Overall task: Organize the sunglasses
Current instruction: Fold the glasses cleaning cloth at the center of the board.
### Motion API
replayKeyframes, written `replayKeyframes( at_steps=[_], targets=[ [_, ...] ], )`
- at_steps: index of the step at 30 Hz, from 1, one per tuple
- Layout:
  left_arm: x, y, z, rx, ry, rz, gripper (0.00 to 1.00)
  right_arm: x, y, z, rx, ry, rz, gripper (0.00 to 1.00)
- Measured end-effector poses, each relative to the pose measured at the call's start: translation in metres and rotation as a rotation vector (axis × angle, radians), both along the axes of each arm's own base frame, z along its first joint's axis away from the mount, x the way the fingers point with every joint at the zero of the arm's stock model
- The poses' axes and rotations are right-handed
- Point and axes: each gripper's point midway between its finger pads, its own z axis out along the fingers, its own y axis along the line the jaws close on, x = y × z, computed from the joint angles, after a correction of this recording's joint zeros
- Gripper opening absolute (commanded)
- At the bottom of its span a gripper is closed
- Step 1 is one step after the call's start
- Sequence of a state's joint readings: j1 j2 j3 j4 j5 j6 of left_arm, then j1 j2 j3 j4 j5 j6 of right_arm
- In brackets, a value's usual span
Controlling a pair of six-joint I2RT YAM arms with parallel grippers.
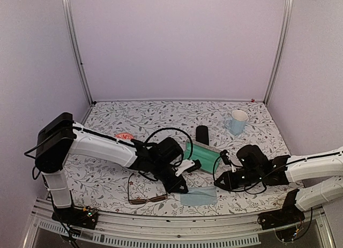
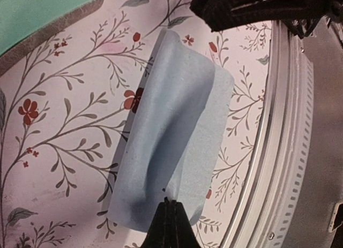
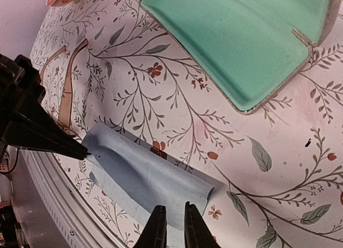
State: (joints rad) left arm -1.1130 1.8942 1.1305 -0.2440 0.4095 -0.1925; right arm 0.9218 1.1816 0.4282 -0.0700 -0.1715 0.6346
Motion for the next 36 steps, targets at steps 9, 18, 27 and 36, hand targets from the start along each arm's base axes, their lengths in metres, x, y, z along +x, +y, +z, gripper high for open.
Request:
replayKeyframes(
  at_steps=[9, 18, 27, 36],
  targets=[
    [-0.012, -0.003, -0.001, 0.002, 0.006, -0.022, 0.00, -0.007, -0.001, -0.011, -0.009, 0.046, 0.005, 0.18],
    [-0.017, 0.002, -0.006, 0.015, 0.014, -0.025, 0.00, -0.012, 0.000, -0.016, -0.022, 0.062, 0.019, 0.18],
    [-0.023, 0.002, 0.000, -0.008, 0.020, -0.052, 0.00, -0.012, -0.001, -0.017, -0.023, 0.065, 0.017, 0.25],
    [-0.032, -0.001, 0.003, -0.028, 0.032, -0.100, 0.00, -0.016, -0.002, -0.009, 0.002, 0.059, 0.022, 0.32]
  ],
)
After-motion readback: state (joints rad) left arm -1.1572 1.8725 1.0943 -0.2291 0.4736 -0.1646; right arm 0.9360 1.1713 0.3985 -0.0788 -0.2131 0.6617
